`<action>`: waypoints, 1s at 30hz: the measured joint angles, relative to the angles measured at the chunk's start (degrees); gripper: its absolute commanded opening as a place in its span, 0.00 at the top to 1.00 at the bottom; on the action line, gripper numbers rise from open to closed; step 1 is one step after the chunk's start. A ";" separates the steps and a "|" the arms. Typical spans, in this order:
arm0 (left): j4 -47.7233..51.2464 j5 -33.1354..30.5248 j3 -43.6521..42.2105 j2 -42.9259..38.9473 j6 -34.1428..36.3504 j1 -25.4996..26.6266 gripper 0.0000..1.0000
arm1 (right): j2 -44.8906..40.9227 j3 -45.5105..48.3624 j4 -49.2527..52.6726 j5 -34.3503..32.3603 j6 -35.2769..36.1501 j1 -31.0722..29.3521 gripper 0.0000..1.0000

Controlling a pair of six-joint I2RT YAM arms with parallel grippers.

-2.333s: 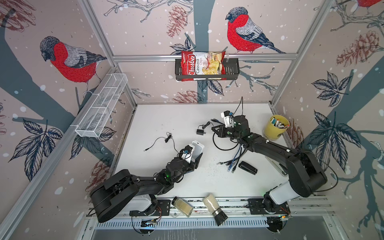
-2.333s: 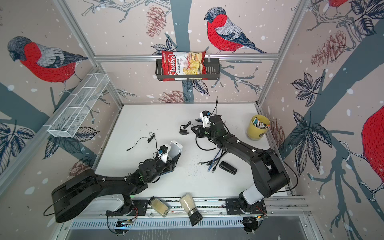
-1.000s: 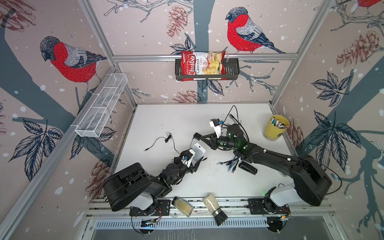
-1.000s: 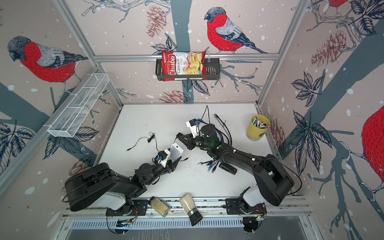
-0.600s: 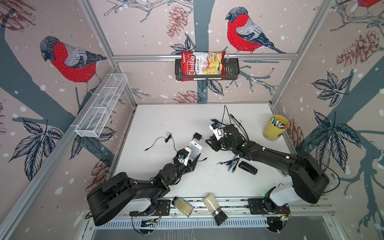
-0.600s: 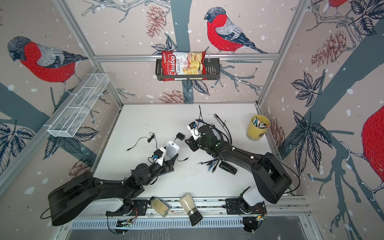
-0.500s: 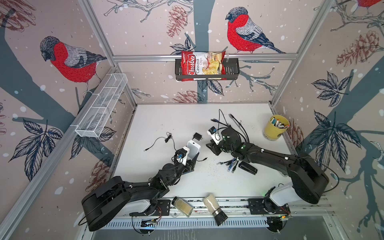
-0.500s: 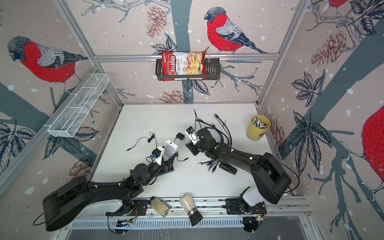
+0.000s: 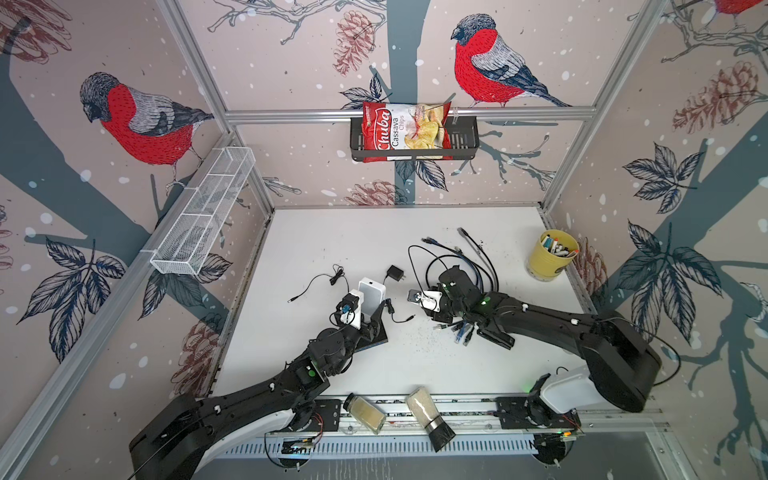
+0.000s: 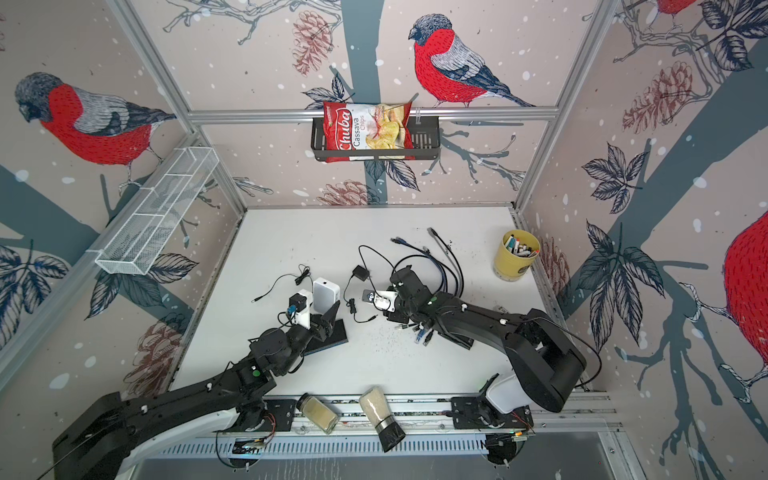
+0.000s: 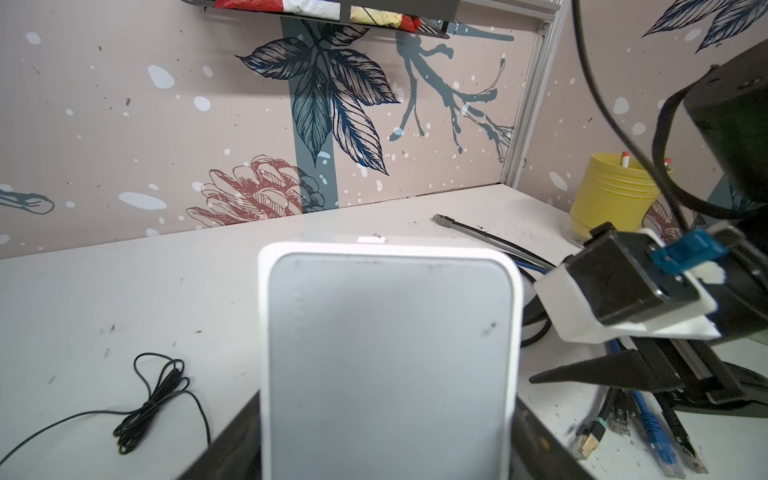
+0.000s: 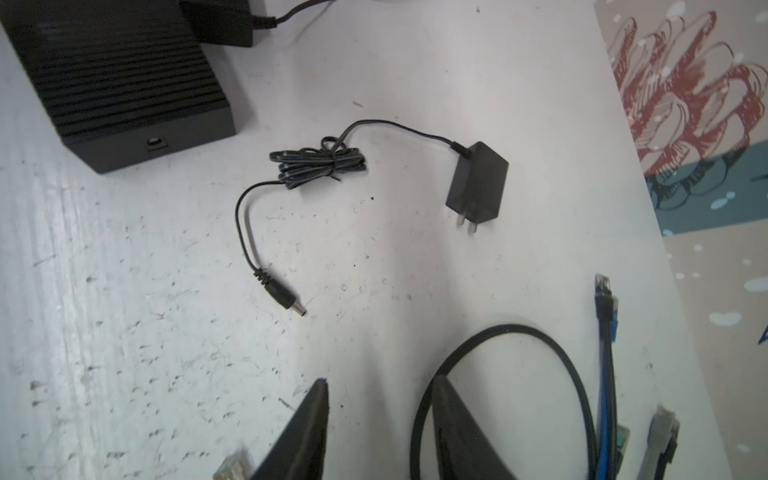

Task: Insert the plug into the switch port
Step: 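Hold router upright with left gripper while right gripper moves to the barrel plug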

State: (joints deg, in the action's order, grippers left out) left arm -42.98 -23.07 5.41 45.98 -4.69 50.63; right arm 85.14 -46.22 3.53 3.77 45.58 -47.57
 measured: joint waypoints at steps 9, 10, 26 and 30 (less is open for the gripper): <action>4.13 -2.62 0.17 -1.14 -0.90 -0.98 0.66 | 7.28 -8.04 10.54 1.05 8.50 -2.51 0.63; 4.42 -2.71 0.15 -1.40 -0.90 -1.20 0.66 | 7.72 -8.46 11.02 1.38 8.70 -2.80 0.63; 10.27 -3.96 -1.73 -11.08 -0.90 -4.35 0.66 | 18.47 -19.76 21.03 5.81 12.79 -4.79 0.68; 10.82 -3.96 -1.90 -11.63 -0.87 -4.42 0.66 | 20.57 -22.01 23.61 5.90 12.94 -5.27 0.68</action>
State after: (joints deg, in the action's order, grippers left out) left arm -32.16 -27.03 3.51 34.35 -5.56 46.22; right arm 105.71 -68.23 27.14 9.67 58.52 -52.84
